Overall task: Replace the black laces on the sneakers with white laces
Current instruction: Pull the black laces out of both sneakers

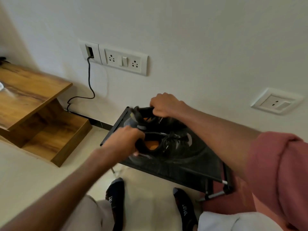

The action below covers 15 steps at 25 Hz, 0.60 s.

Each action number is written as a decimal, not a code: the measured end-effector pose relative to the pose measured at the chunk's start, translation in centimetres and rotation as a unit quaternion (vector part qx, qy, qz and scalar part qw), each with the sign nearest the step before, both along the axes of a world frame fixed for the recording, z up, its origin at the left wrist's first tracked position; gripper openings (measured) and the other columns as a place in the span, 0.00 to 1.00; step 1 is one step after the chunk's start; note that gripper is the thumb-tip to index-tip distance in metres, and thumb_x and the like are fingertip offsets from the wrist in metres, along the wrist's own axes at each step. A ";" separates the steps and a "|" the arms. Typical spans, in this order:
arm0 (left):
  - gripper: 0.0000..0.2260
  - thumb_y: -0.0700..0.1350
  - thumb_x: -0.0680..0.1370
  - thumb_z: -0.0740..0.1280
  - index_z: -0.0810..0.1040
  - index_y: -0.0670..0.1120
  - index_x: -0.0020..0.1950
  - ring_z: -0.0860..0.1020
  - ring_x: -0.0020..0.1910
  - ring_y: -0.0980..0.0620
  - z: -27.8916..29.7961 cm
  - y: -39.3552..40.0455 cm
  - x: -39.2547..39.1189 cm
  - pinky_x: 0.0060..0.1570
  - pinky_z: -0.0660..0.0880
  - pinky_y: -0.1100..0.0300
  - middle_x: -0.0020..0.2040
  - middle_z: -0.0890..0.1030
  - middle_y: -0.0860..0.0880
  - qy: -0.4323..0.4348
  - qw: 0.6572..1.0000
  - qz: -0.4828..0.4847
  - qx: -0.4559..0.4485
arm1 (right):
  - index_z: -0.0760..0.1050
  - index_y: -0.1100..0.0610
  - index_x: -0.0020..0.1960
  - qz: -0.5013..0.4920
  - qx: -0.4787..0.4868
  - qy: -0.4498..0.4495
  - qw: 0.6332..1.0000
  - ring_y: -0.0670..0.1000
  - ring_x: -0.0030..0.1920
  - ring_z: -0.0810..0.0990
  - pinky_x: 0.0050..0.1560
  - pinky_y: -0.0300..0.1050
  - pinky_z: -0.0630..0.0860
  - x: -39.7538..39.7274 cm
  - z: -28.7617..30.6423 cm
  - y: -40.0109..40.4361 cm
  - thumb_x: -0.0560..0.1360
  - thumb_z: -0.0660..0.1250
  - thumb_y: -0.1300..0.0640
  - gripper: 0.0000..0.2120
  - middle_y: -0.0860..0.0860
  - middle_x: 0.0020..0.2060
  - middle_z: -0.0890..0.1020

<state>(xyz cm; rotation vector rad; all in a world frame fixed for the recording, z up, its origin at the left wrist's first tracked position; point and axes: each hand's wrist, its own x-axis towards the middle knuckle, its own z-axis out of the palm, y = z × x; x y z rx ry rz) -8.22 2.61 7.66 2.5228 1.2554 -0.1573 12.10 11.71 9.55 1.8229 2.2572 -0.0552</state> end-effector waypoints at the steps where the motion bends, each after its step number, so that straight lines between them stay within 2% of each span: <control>1: 0.11 0.45 0.80 0.71 0.81 0.53 0.62 0.77 0.49 0.54 1.5 1.8 0.0 0.49 0.70 0.62 0.46 0.76 0.55 0.050 0.997 -0.054 0.027 | 0.79 0.58 0.58 -0.044 -0.006 0.008 0.999 0.58 0.45 0.76 0.44 0.48 0.71 1.3 0.7 -0.9 0.76 0.62 0.59 0.12 0.59 0.53 0.81; 4: 0.13 0.43 0.79 0.71 0.83 0.56 0.61 0.78 0.48 0.52 4.5 7.8 2.5 0.45 0.67 0.62 0.45 0.82 0.54 0.156 0.967 -0.187 0.078 | 0.73 0.58 0.56 -0.189 -0.053 0.070 0.978 0.59 0.48 0.75 0.47 0.50 0.72 5.5 0.6 -4.0 0.79 0.60 0.58 0.08 0.59 0.53 0.77; 7: 0.21 0.37 0.77 0.71 0.83 0.60 0.64 0.81 0.52 0.49 4.8 12.5 7.5 0.46 0.69 0.62 0.44 0.81 0.56 0.192 0.945 -0.256 0.075 | 0.72 0.60 0.51 -0.305 -0.063 0.153 0.938 0.57 0.42 0.78 0.44 0.49 0.75 8.4 -1.9 -6.1 0.79 0.59 0.56 0.07 0.58 0.50 0.80; 9: 0.23 0.37 0.79 0.70 0.81 0.61 0.68 0.79 0.58 0.45 3.8 14.6 10.7 0.49 0.68 0.60 0.53 0.78 0.51 0.211 0.936 -0.264 0.095 | 0.74 0.61 0.47 -0.363 -0.054 0.199 0.909 0.58 0.33 0.82 0.38 0.46 0.76 9.4 -3.3 -6.4 0.79 0.60 0.57 0.08 0.60 0.43 0.84; 11: 0.23 0.40 0.80 0.69 0.79 0.62 0.70 0.77 0.60 0.42 2.0 16.2 12.7 0.53 0.73 0.56 0.60 0.77 0.48 0.211 0.941 -0.250 0.092 | 0.75 0.61 0.44 -0.411 -0.042 0.231 0.881 0.56 0.25 0.82 0.28 0.42 0.74 10.3 -4.5 -5.9 0.79 0.60 0.58 0.09 0.58 0.34 0.84; 13: 0.23 0.40 0.79 0.69 0.80 0.64 0.68 0.77 0.60 0.42 -0.2 17.2 13.2 0.57 0.77 0.50 0.59 0.78 0.50 0.192 0.950 -0.230 0.082 | 0.75 0.59 0.43 -0.444 -0.026 0.255 0.859 0.54 0.24 0.82 0.22 0.38 0.71 10.8 -5.3 -5.5 0.78 0.62 0.57 0.08 0.56 0.33 0.82; 15: 0.22 0.40 0.77 0.70 0.80 0.63 0.66 0.78 0.61 0.43 -2.0 17.1 12.5 0.57 0.77 0.50 0.61 0.79 0.50 0.158 0.965 -0.194 0.075 | 0.76 0.58 0.43 -0.461 -0.028 0.269 0.845 0.53 0.26 0.82 0.23 0.38 0.73 11.1 -6.4 -5.2 0.77 0.64 0.55 0.07 0.55 0.33 0.82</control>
